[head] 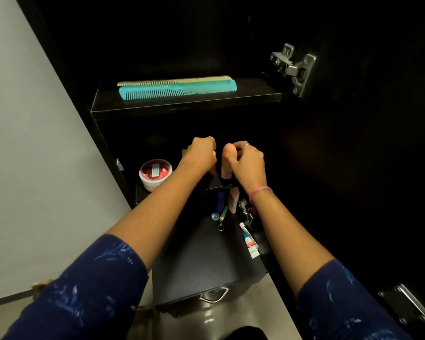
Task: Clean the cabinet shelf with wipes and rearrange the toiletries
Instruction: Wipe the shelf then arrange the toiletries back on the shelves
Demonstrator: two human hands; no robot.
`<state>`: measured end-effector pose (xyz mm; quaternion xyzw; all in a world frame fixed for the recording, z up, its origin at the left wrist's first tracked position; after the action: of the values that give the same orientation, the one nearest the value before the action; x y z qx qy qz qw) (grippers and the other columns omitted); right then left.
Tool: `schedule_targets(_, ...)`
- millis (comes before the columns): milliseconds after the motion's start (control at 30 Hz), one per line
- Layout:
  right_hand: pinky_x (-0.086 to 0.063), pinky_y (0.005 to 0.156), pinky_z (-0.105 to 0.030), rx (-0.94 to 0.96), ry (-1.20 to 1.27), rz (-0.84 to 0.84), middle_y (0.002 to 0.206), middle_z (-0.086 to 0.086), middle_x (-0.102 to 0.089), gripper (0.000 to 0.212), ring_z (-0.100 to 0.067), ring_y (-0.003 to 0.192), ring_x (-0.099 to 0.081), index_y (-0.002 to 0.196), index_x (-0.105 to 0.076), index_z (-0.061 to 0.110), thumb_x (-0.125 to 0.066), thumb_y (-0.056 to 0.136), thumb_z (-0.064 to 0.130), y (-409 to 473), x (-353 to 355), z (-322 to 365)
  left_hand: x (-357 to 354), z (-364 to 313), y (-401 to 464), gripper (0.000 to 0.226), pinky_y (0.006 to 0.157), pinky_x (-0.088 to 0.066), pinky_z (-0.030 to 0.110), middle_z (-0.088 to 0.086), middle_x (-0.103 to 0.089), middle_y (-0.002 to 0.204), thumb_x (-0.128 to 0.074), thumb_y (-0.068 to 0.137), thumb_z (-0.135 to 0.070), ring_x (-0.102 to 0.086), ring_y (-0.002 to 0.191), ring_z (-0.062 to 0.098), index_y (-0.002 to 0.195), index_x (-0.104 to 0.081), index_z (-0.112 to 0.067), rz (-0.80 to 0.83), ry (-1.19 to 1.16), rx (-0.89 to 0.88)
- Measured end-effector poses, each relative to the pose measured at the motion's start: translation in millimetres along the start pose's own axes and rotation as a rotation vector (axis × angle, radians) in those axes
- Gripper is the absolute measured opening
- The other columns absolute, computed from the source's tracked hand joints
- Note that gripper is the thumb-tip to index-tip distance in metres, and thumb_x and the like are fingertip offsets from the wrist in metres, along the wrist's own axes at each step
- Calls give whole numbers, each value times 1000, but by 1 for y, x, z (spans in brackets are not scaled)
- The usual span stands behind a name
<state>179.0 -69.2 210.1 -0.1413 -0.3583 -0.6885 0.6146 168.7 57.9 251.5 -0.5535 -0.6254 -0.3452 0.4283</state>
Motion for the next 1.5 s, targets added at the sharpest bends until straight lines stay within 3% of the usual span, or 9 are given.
schedule_targets(167,-54,82,-40,-27,-60,52,100,-9,-65,29,-25,93,-63,109,-60,14,-62,86,31,15,-6,-1,-8,0,18,24,87,-51,41,16,-64,109,-64,82,-10,-62,101,35,106,-63,-6,119,235,-14)
schedule_targets(400,-52,82,-40,-66,-41,90,101,-14,-65,30,-29,95,-62,108,-61,9,-61,87,30,26,-14,-12,-20,8,25,20,85,-48,39,19,-65,108,-51,88,-6,-62,102,34,103,-64,-3,127,182,5)
schedule_targets(567,-50,80,-36,-65,-29,91,101,-14,-65,33,-29,95,-62,108,-61,9,-64,84,31,30,-17,-14,-21,7,29,24,95,-47,47,19,-63,111,-58,84,-10,-61,105,35,107,-61,-5,136,175,14)
schedule_targets(733,-47,85,-32,-61,-41,108,111,-13,-61,42,-27,103,-59,112,-60,8,-69,80,34,29,-21,-19,-29,12,29,30,107,-34,49,13,-64,114,-64,82,-16,-57,114,30,111,-59,-10,126,230,31)
schedule_targets(1033,-49,91,-34,-53,-50,96,116,-11,-58,56,-24,108,-56,119,-54,7,-73,76,39,26,-18,-20,-31,13,22,37,98,-42,39,17,-62,117,-67,82,-19,-58,114,32,115,-55,-5,74,195,1)
schedule_targets(1233,-41,80,-15,-117,90,-36,113,-2,-56,49,-9,100,-56,123,-52,12,-71,81,29,-16,-2,-29,-29,13,15,34,104,-35,39,17,-61,115,-64,84,-18,-58,112,32,115,-54,-7,38,188,21)
schedule_targets(1500,-53,82,-24,-303,114,-35,104,-2,-59,36,-10,90,-59,116,-56,12,-68,84,22,-81,-7,-76,-28,11,8,40,111,-27,42,17,-61,117,-63,85,-19,-54,116,32,121,-49,-7,-6,198,6)
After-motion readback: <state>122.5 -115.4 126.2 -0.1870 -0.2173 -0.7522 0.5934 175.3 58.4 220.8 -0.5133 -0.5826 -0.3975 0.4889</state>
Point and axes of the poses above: each hand's wrist, its own y-axis towards the middle knuckle, its own x-axis out of the back of the hand, z = x × y, the point moved 1 cm from there along y, towards the middle knuckle
